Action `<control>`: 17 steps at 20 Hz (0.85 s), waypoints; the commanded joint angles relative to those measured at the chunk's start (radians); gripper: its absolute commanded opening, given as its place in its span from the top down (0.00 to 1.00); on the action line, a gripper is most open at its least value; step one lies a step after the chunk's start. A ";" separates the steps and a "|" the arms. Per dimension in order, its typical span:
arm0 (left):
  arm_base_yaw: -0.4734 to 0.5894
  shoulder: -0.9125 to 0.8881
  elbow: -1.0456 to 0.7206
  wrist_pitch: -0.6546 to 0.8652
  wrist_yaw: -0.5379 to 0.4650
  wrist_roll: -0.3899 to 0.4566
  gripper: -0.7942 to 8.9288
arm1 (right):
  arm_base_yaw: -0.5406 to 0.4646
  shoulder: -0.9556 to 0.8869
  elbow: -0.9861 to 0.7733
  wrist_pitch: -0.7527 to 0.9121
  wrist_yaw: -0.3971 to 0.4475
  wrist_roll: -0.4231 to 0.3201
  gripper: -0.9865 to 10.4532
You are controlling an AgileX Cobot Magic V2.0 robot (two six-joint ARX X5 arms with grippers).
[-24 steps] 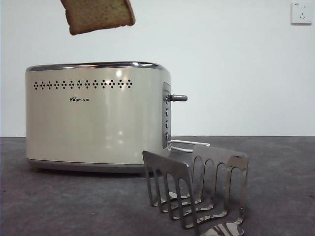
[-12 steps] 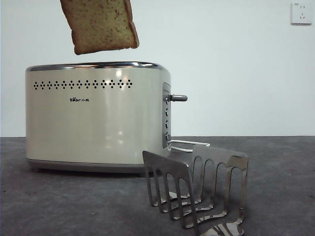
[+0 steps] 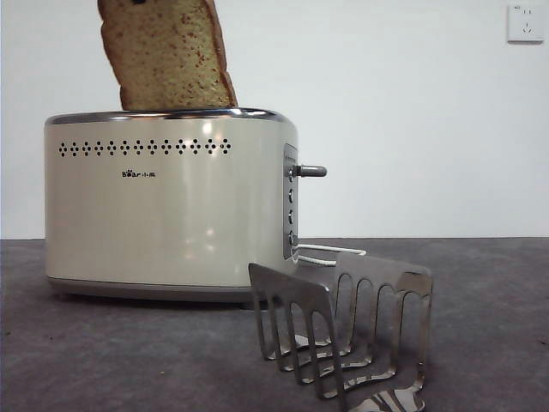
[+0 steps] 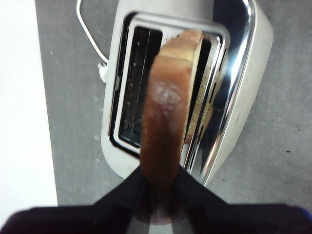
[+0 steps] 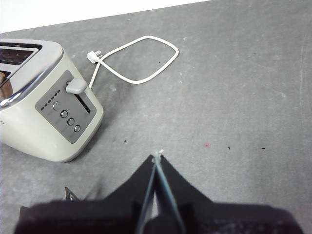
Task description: Pick up a slice of bread from the rack,put the bread on the toaster,press the button
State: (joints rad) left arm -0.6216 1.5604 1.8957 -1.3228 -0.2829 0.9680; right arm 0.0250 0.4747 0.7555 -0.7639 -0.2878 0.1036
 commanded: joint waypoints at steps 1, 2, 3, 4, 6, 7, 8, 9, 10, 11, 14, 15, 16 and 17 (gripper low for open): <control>0.010 0.003 -0.015 0.003 0.003 0.002 0.93 | 0.001 0.000 0.003 0.003 0.001 -0.019 0.92; 0.010 0.005 -0.017 0.003 0.002 0.003 0.93 | 0.001 0.000 0.003 0.004 0.003 -0.023 0.92; 0.010 0.006 -0.017 0.003 0.002 0.004 0.93 | 0.001 0.000 0.003 0.004 0.006 -0.023 0.92; 0.010 0.008 -0.017 0.003 0.003 0.005 0.93 | 0.001 0.000 0.003 0.004 0.008 -0.024 0.92; 0.011 0.012 -0.017 0.003 0.003 0.005 0.93 | 0.001 0.001 0.003 0.007 0.008 -0.028 0.92; 0.015 0.014 -0.017 0.003 0.005 0.005 0.93 | 0.001 0.000 0.003 0.006 0.007 -0.028 0.92; 0.016 0.023 -0.017 0.003 0.007 0.005 0.93 | 0.001 0.000 0.003 0.006 0.008 -0.028 0.92; 0.018 0.031 -0.017 0.003 0.008 0.004 0.93 | 0.001 0.000 0.003 0.006 0.007 -0.028 0.92; 0.027 0.041 -0.017 0.003 0.010 0.005 0.93 | 0.001 0.000 0.003 0.005 0.007 -0.028 0.92; 0.034 0.051 -0.017 0.003 0.011 0.004 0.93 | 0.001 0.000 0.003 0.003 0.007 -0.028 0.92; 0.056 0.082 -0.017 0.003 0.018 0.005 0.93 | 0.001 0.000 0.003 -0.002 0.007 -0.031 0.92; 0.066 0.092 -0.017 0.003 0.029 0.005 0.93 | 0.001 0.000 0.003 -0.001 0.007 -0.031 0.92; 0.076 0.103 -0.017 0.003 0.030 0.005 0.93 | 0.001 0.000 0.003 -0.001 0.007 -0.031 0.92; 0.080 0.113 -0.017 0.003 0.032 0.005 0.93 | 0.001 0.000 0.003 -0.001 0.007 -0.031 0.92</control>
State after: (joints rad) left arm -0.5438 1.6630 1.8851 -1.3228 -0.2501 0.9684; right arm 0.0250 0.4747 0.7555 -0.7689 -0.2848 0.0814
